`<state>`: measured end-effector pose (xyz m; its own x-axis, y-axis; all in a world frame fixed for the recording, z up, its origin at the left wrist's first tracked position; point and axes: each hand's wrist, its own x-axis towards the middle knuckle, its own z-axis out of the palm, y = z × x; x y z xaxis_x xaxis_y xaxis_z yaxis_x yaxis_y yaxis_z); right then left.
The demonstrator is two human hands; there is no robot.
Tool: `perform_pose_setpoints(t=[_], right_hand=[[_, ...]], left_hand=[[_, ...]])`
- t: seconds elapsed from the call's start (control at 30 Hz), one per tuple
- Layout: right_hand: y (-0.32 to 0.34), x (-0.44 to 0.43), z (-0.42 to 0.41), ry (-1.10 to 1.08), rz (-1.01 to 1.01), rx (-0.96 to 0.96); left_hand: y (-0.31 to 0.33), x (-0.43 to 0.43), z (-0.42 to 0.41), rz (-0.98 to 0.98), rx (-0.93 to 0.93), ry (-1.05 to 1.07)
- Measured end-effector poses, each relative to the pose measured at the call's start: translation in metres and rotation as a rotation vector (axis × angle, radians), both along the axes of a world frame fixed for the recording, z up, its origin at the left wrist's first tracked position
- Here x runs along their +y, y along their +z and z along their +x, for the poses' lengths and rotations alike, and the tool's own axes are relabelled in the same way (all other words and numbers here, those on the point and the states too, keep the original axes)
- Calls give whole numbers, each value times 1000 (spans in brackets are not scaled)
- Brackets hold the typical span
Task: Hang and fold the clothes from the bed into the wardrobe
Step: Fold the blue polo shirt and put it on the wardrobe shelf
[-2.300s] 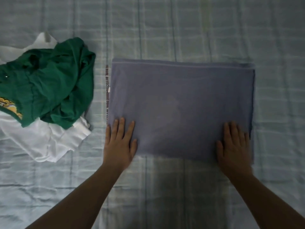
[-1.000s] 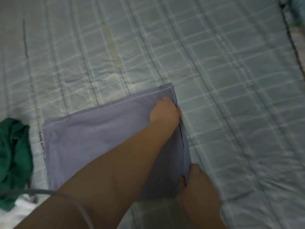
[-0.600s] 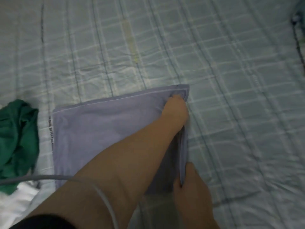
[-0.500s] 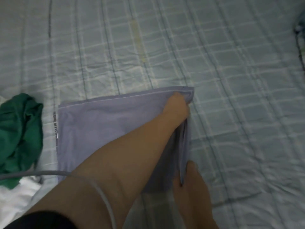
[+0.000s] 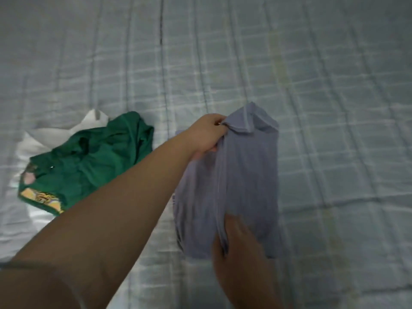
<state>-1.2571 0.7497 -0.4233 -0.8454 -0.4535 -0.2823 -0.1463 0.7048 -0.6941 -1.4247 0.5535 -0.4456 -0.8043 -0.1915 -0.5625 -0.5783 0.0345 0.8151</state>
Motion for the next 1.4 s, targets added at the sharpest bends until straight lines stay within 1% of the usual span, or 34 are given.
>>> perform_pose_setpoints(t=[0.1, 0.2, 0.3, 0.4, 0.47, 0.5, 0.57, 0.6, 0.73, 0.87, 0.97, 1.07, 1.17, 1.27, 1.3, 1.33, 1.37, 1.4], right_hand=[[-25, -45, 24, 74, 86, -29], [-56, -73, 43, 149, 184, -127], [-78, -86, 61, 196, 284, -171], [-80, -93, 68, 286, 432, -129], [-77, -92, 71, 293, 449, -31], [-76, -91, 72, 312, 439, -18], [-71, -91, 70, 319, 380, -56], [-67, -90, 65, 293, 345, -65], [-61, -81, 16, 102, 181, 134], [-75, -72, -78, 38, 188, 339], [-90, -76, -142, 117, 208, 364], [-106, -82, -180, 230, 345, 410], [-116, -87, -192, 285, 449, 413], [-119, -84, -192, 309, 459, 417], [-118, -82, -191, 299, 426, 422], [-116, -79, -190, 271, 379, 433], [-113, -76, -188, 233, 334, 452], [-112, -72, -187, 198, 307, 480]], left_hand=[[-23, -51, 31, -116, -76, 27], [-49, -84, 57, -274, -101, -14], [-72, -95, 74, -278, -124, -3], [-81, -98, 77, -316, -138, 67], [-82, -100, 75, -370, -106, 28], [-82, -100, 74, -414, -73, -20], [-81, -99, 72, -475, 9, -111], [-81, -98, 71, -492, 45, -140], [-84, -96, 63, -580, 142, -160], [-92, -96, 56, -665, 116, -111], [-95, -95, 51, -708, 52, 18], [-96, -97, 47, -768, -10, 132], [-95, -100, 47, -869, -77, 161], [-87, -98, 51, -960, -143, 200], [-84, -95, 54, -1018, -129, 219], [-81, -91, 58, -1103, -67, 222], [-78, -86, 61, -1175, 43, 203], [-75, -79, 65, -1191, 183, 157]])
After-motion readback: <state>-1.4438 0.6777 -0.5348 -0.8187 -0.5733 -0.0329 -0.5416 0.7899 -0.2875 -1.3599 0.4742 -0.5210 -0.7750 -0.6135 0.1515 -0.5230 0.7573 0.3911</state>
